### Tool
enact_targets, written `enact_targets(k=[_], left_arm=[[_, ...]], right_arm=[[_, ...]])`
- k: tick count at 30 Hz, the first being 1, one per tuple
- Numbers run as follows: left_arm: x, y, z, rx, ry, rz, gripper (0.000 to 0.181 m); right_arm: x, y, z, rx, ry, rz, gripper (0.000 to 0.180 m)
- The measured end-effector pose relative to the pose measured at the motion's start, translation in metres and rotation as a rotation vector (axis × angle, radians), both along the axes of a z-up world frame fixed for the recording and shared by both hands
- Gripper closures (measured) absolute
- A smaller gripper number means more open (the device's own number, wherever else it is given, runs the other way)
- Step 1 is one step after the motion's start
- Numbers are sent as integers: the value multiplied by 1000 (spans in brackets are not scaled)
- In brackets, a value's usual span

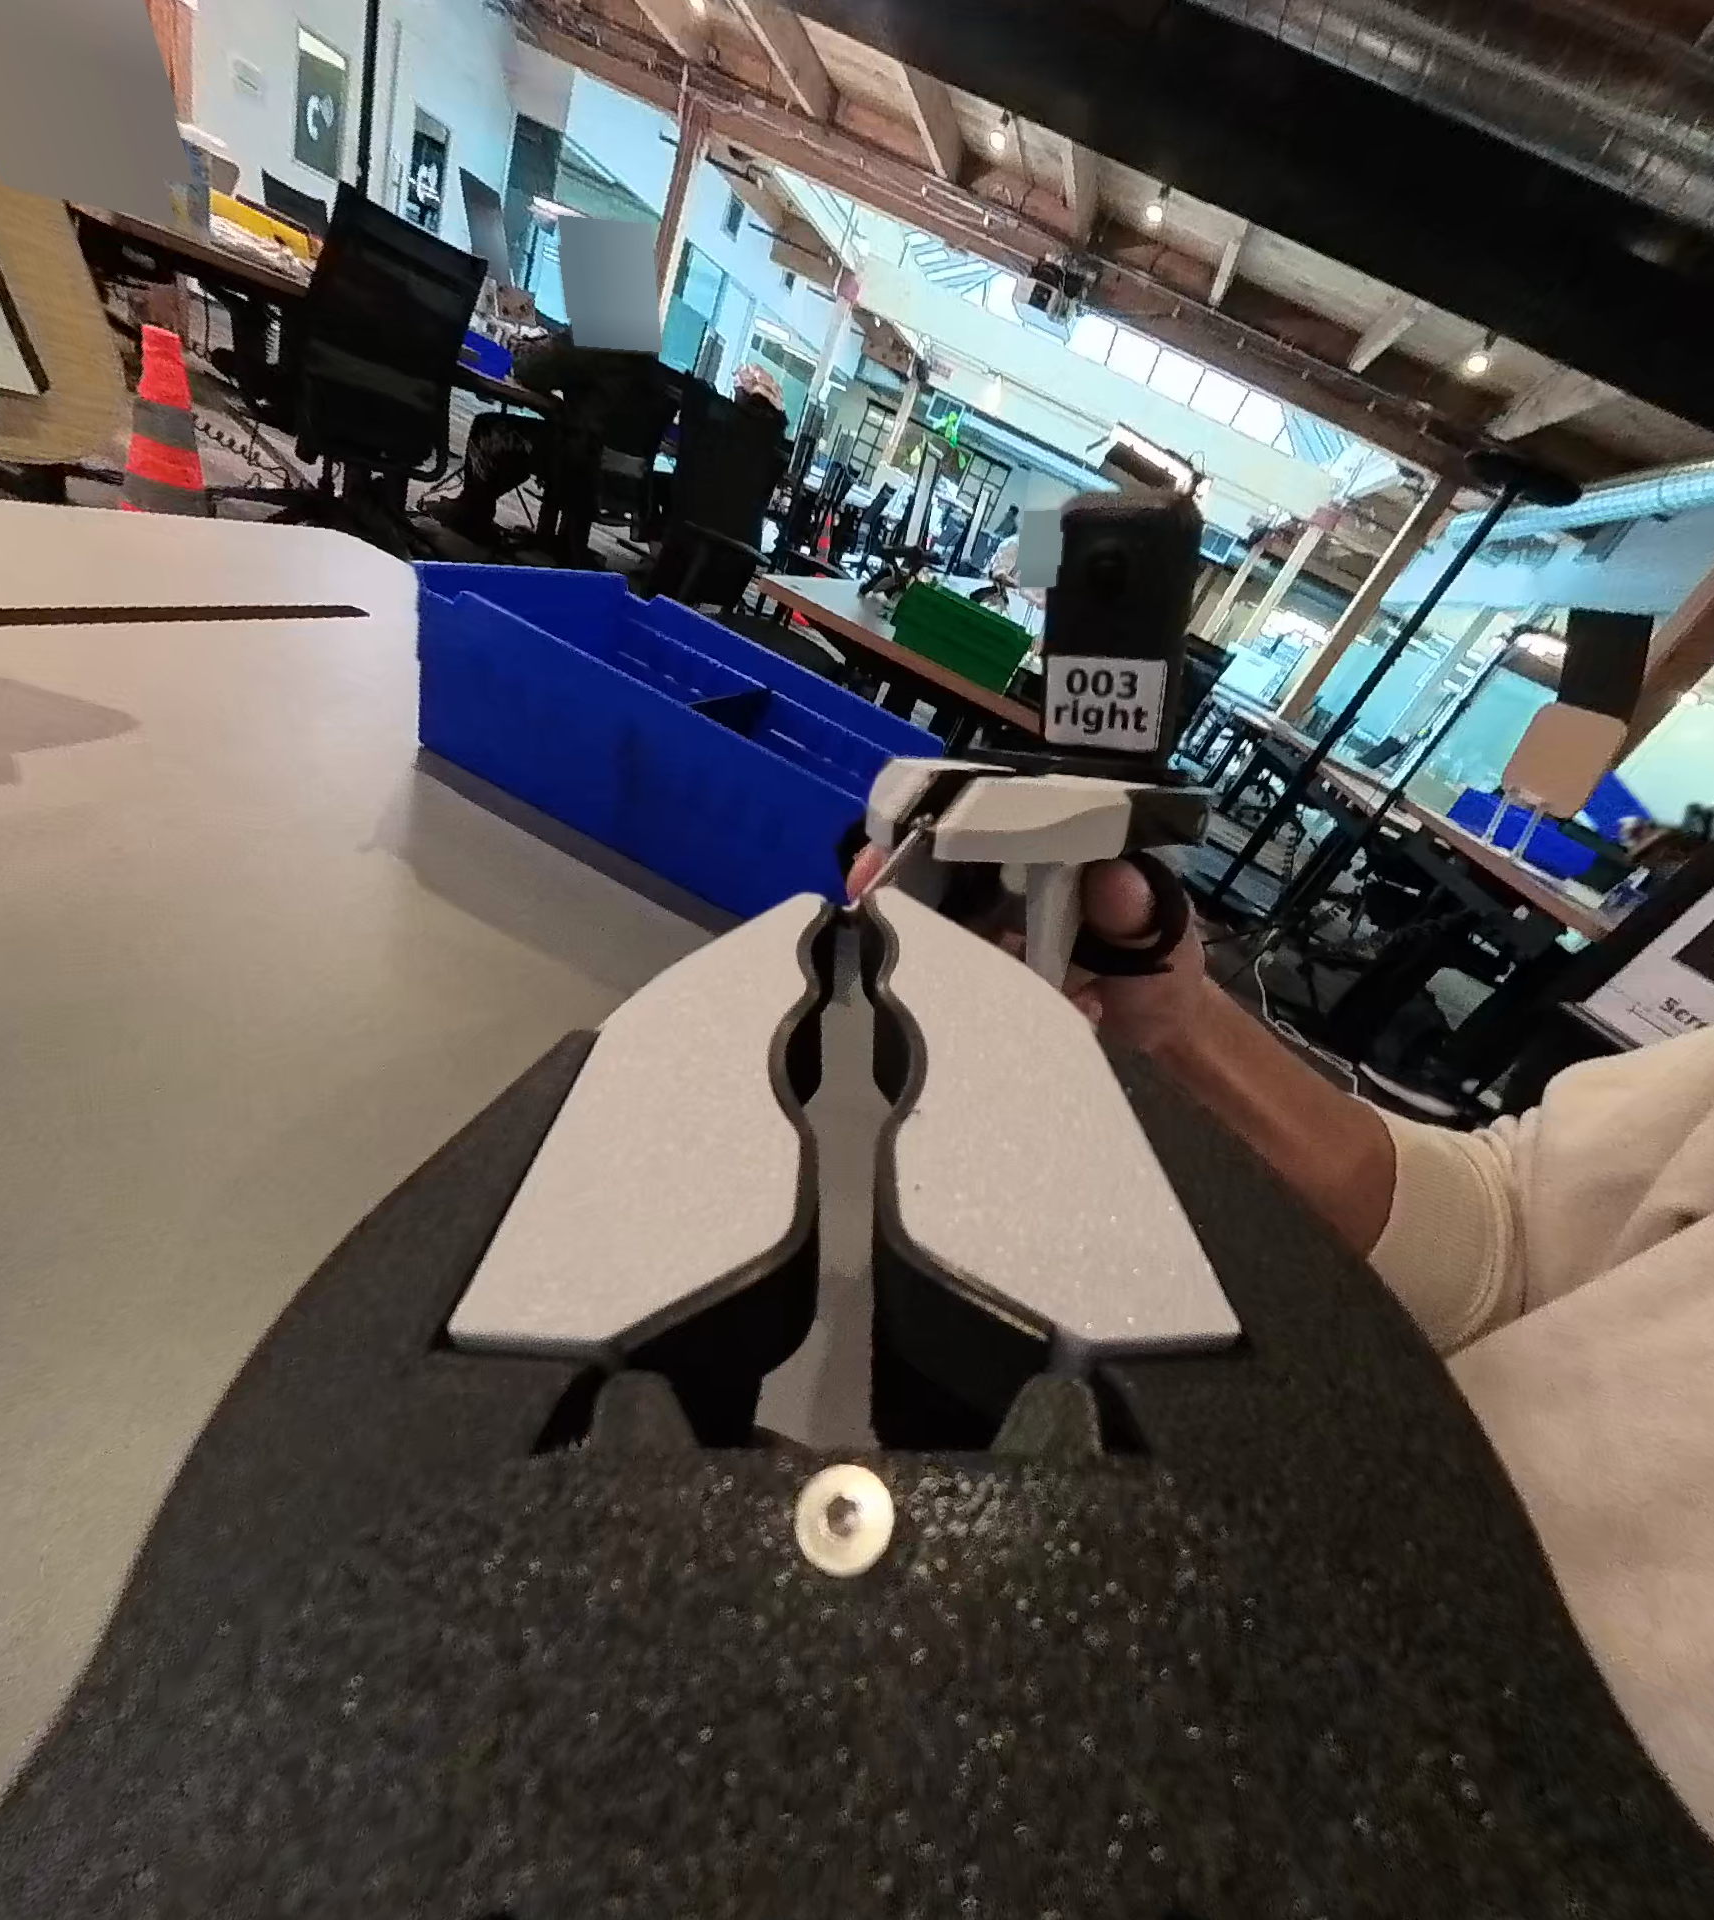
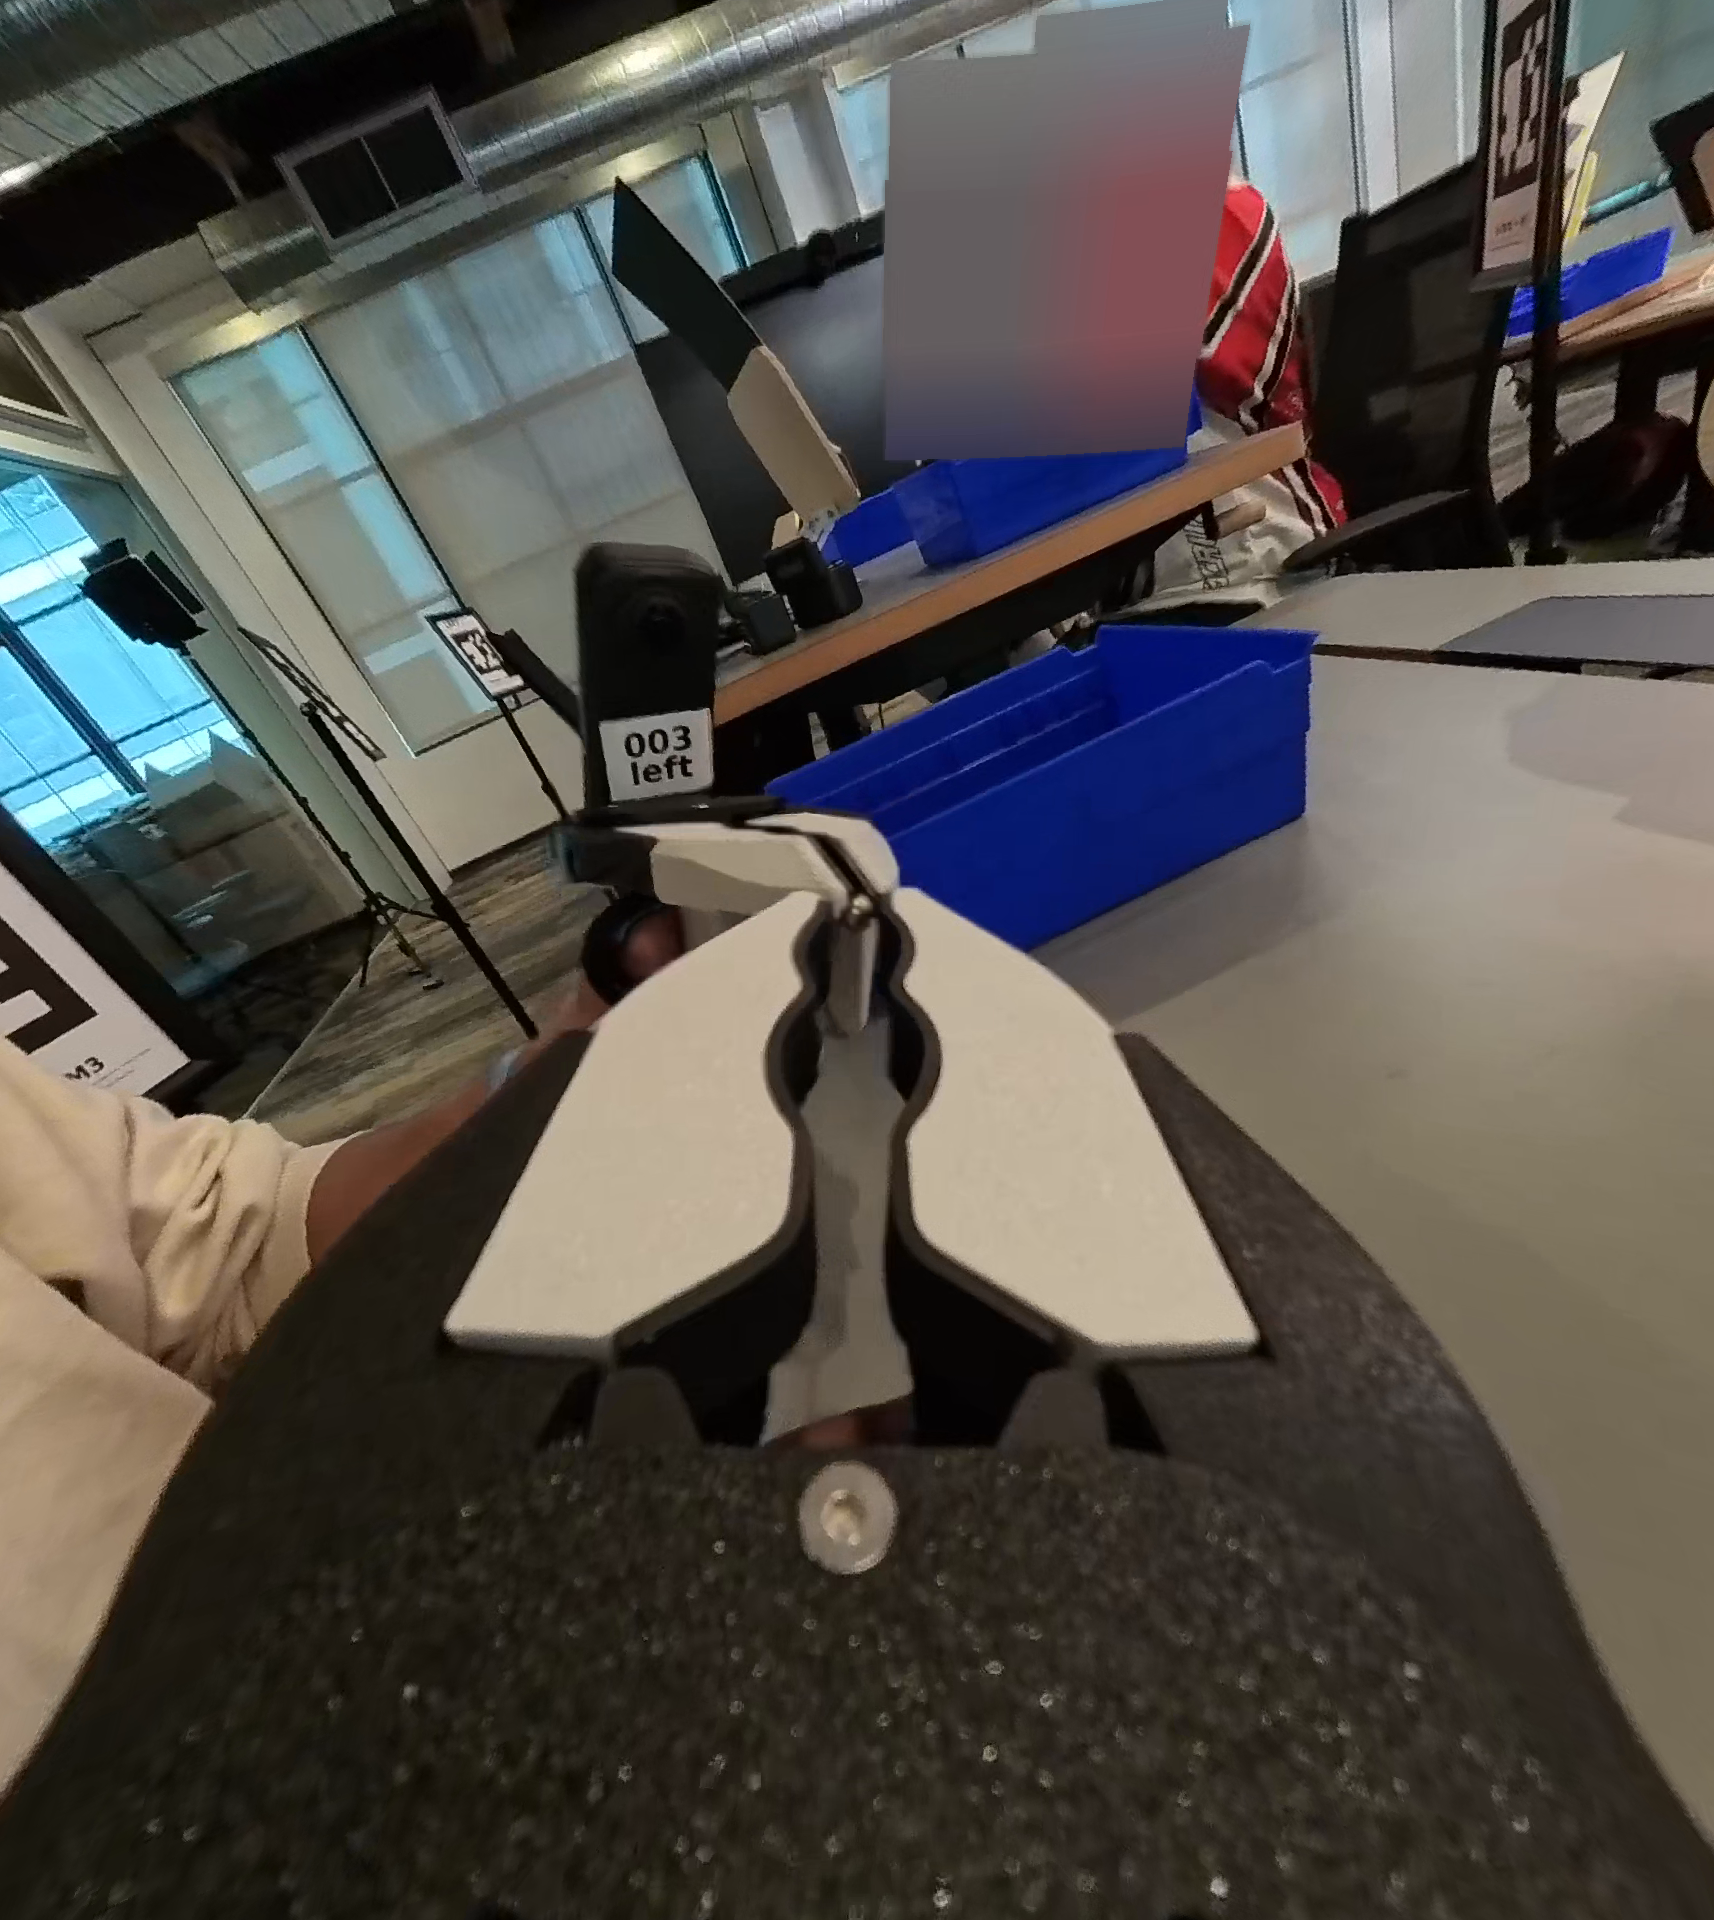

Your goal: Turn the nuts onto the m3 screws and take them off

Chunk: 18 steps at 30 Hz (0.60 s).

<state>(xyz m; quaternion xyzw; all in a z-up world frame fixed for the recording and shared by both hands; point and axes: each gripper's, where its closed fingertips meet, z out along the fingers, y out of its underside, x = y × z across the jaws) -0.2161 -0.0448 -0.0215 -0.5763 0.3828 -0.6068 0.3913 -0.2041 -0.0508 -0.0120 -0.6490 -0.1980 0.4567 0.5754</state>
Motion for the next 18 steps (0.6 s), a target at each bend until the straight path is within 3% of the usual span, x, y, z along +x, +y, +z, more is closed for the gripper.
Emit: enact_targets(k=[5, 9, 12, 18], left_arm=[[-3, 12, -5, -144, -68, 32, 177], [-3, 13, -18, -176, -58, 34, 177], [-1, 10, -20, -102, -19, 46, 177], [0, 7, -24, 38, 73, 81, 178]], right_arm=[[5, -5, 2, 54, 60, -37, 139], [-2, -2, -18, -16, 47, -33, 136], [-9, -1, -32, -69, -5, -4, 138], [-11, -6, -27, -59, -5, 34, 142]])
